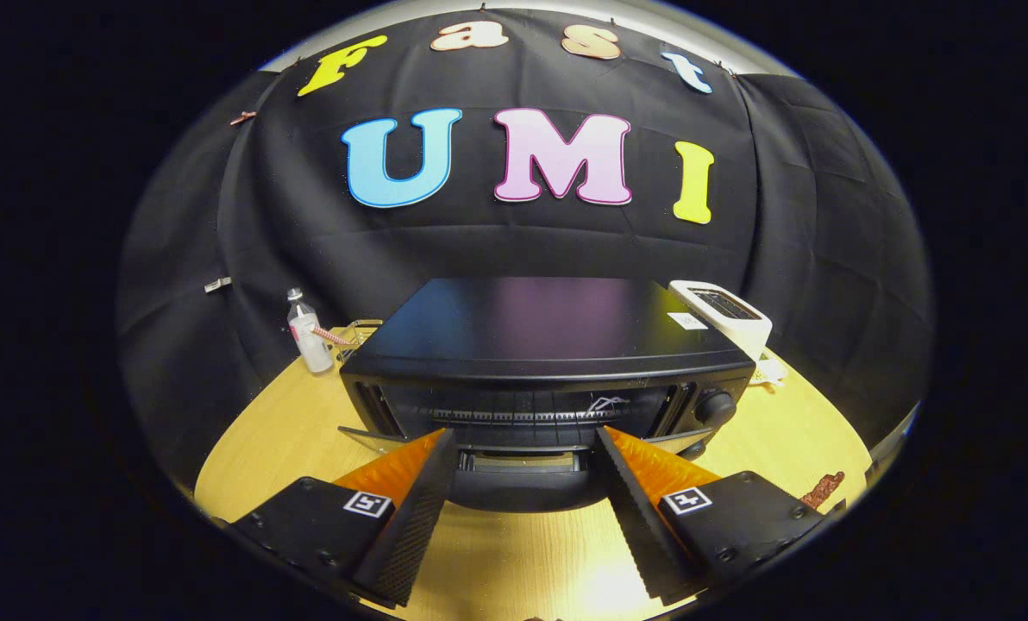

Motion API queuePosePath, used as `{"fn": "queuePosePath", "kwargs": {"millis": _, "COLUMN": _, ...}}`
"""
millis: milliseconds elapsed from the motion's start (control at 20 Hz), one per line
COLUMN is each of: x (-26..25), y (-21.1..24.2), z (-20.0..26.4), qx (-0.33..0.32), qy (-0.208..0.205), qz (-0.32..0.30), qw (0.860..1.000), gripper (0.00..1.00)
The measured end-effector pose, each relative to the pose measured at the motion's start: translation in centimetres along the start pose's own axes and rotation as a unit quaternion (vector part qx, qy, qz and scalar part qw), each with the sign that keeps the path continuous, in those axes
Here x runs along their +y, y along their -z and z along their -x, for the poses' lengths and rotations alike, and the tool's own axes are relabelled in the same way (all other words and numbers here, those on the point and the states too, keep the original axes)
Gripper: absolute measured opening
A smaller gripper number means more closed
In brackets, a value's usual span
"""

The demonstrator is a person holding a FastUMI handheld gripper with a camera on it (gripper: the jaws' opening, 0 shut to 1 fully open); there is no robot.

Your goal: Open the toaster oven, put the food inside, and close the toaster oven door.

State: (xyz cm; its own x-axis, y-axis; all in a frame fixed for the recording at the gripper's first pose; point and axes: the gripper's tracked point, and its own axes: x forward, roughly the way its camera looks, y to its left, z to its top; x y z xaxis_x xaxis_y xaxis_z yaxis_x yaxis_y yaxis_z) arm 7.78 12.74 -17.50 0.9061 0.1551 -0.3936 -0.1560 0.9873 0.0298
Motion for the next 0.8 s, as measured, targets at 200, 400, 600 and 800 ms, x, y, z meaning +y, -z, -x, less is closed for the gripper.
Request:
{"fn": "queuePosePath", "kwargs": {"millis": 200, "x": 0.0, "y": 1.3, "z": 1.1, "qx": 0.006, "qy": -0.004, "qz": 0.007, "qw": 1.000, "gripper": 0.98}}
{"fn": "queuePosePath", "kwargs": {"millis": 400, "x": -0.1, "y": 3.5, "z": 2.3, "qx": 0.017, "qy": -0.010, "qz": 0.014, "qw": 1.000, "gripper": 0.97}}
{"fn": "queuePosePath", "kwargs": {"millis": 600, "x": 0.0, "y": 6.9, "z": 3.7, "qx": 0.043, "qy": -0.014, "qz": 0.025, "qw": 0.999, "gripper": 0.96}}
{"fn": "queuePosePath", "kwargs": {"millis": 800, "x": 0.2, "y": 12.4, "z": 4.0, "qx": 0.104, "qy": -0.041, "qz": 0.043, "qw": 0.993, "gripper": 0.99}}
